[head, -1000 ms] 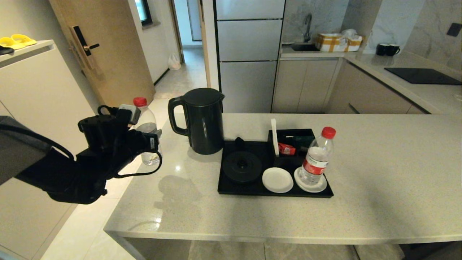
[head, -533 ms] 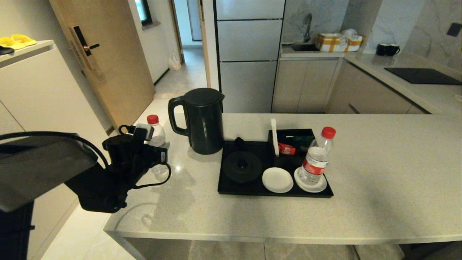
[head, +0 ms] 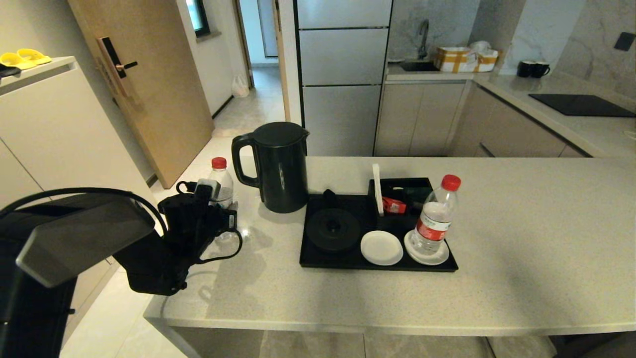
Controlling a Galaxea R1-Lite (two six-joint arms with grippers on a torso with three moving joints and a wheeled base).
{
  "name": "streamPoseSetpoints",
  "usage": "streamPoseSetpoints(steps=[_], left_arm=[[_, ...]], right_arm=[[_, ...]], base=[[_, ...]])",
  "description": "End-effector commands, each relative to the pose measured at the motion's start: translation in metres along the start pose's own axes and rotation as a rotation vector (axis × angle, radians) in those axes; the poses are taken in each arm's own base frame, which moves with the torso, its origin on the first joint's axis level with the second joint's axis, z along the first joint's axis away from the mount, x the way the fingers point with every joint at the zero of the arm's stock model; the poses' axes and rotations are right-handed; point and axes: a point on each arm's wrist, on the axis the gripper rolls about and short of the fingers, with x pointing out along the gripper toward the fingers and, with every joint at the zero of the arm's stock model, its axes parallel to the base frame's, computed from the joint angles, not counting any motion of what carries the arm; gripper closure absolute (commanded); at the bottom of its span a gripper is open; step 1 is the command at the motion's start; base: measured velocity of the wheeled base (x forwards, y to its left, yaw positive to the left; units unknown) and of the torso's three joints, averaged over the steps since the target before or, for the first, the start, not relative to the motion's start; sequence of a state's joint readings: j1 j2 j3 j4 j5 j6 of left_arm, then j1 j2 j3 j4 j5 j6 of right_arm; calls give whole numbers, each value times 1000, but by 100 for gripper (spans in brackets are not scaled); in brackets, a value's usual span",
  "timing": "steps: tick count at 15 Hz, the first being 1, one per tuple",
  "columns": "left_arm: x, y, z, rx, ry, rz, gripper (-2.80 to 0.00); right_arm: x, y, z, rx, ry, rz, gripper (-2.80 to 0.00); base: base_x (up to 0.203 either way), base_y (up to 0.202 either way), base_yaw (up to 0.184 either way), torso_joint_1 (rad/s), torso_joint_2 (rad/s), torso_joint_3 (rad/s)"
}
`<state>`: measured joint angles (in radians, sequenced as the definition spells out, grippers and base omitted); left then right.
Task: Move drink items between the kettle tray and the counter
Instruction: Place it on the left
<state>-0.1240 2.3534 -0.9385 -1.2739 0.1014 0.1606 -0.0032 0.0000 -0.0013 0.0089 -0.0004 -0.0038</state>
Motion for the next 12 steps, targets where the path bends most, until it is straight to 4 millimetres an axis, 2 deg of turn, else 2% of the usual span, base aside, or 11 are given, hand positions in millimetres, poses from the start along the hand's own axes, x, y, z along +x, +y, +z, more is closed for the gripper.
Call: streamPoseSetpoints(steps=[1,5,12], left_arm=[[2,4,-6,1,11,21,-280],[-2,9,-1,-6,-13,72,-280],[-12,9,-5,-5,-18,93,-280]], right_arm=[[0,0,0,-1,0,1,0],[0,0,0,0,0,-1,0],[0,0,0,-1,0,2,0]], base=[[0,0,0,0,0,0],[0,0,0,0,0,0],[0,0,0,0,0,0]])
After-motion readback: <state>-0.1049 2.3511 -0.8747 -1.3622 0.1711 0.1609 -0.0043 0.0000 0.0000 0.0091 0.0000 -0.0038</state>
